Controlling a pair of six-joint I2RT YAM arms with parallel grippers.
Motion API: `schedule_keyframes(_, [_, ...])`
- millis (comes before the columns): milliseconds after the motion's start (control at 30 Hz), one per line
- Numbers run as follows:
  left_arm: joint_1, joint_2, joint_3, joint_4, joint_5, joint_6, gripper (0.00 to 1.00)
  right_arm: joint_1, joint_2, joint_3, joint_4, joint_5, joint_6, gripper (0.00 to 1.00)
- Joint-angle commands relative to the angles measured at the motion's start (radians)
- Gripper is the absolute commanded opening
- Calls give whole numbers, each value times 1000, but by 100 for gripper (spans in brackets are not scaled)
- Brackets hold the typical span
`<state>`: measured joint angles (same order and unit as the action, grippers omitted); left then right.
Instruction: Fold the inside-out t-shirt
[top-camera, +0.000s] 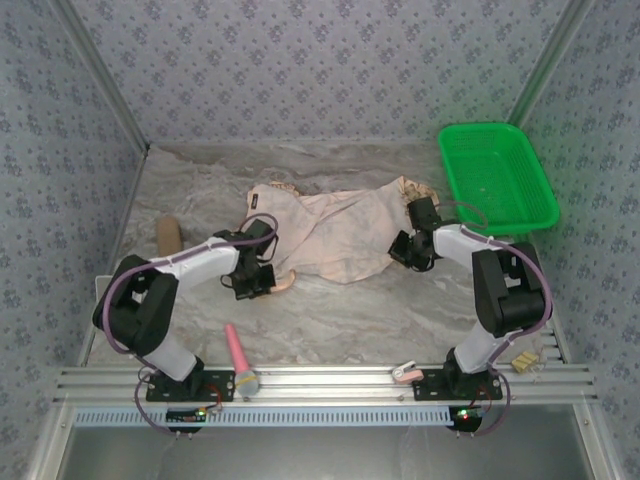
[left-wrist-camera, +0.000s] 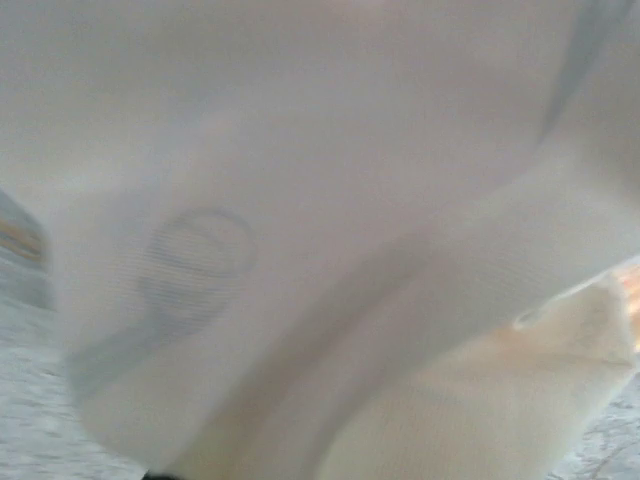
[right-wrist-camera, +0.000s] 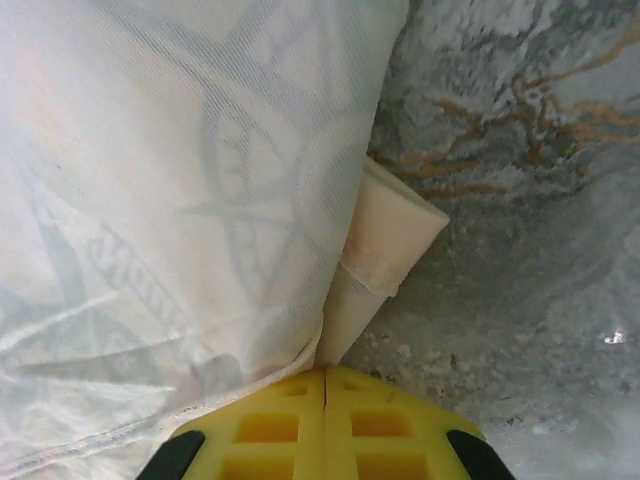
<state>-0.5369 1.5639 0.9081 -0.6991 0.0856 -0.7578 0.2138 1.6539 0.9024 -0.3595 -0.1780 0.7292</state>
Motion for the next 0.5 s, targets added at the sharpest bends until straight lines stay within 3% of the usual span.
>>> schedule_keyframes(0, [25, -106, 107, -105, -46, 78, 0, -21, -58, 59, -31, 87, 25, 0])
schedule_keyframes(133, [61, -183, 180, -178, 0, 107, 0, -43, -90, 121, -165, 137, 12, 0])
schedule_keyframes(167, [70, -194, 182, -183, 26, 107, 0, -47, -87, 128, -183, 133, 9, 9])
schedule_keyframes(200, [76, -204, 183, -189, 51, 106, 0, -49, -83, 130, -201, 127, 6, 26])
schedule_keyframes(300, [80, -231, 169, -193, 99, 95, 0, -56, -77, 116, -219, 119, 1, 38])
schedule_keyframes(467, [118, -299, 114, -226, 132, 96, 0, -71, -40, 139, -195, 19, 53, 40])
